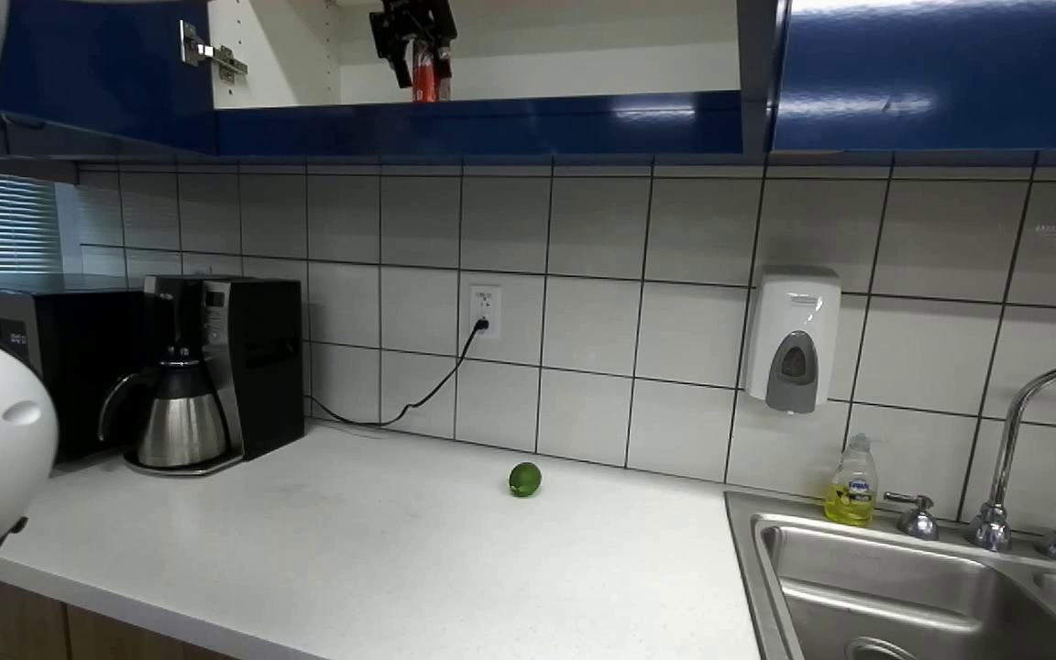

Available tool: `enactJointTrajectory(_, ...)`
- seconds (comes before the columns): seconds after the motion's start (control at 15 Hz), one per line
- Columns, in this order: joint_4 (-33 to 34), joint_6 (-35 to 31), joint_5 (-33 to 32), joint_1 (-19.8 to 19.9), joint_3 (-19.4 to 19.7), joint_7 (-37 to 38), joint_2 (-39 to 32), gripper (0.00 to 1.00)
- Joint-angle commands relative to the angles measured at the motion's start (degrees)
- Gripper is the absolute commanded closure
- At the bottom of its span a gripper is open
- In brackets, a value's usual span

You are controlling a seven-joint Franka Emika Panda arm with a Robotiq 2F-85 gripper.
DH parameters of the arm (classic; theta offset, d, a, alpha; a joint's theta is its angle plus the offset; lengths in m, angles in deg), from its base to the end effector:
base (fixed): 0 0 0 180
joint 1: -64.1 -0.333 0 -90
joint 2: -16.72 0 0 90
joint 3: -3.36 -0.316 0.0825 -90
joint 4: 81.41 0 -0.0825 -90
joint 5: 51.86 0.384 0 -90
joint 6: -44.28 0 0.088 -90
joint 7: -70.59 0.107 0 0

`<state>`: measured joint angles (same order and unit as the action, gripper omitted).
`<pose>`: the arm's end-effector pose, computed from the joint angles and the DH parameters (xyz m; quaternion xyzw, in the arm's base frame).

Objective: Put the red can inside the cabinet

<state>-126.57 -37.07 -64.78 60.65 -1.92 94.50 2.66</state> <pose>0.5636 0.0470 0.8233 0.9621 -0.1701 0.2097 0.0378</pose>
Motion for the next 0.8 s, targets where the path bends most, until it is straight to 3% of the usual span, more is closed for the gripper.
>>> enactJointTrajectory(0.0, 2.4, 2.3, -0.5, -0.2, 0.1, -0.8, -0.6, 0.0)
enactJointTrajectory(0.73, -9.3, 0.1, 1.8, 0.7, -0.2, -2.2, 8.7, 0.0)
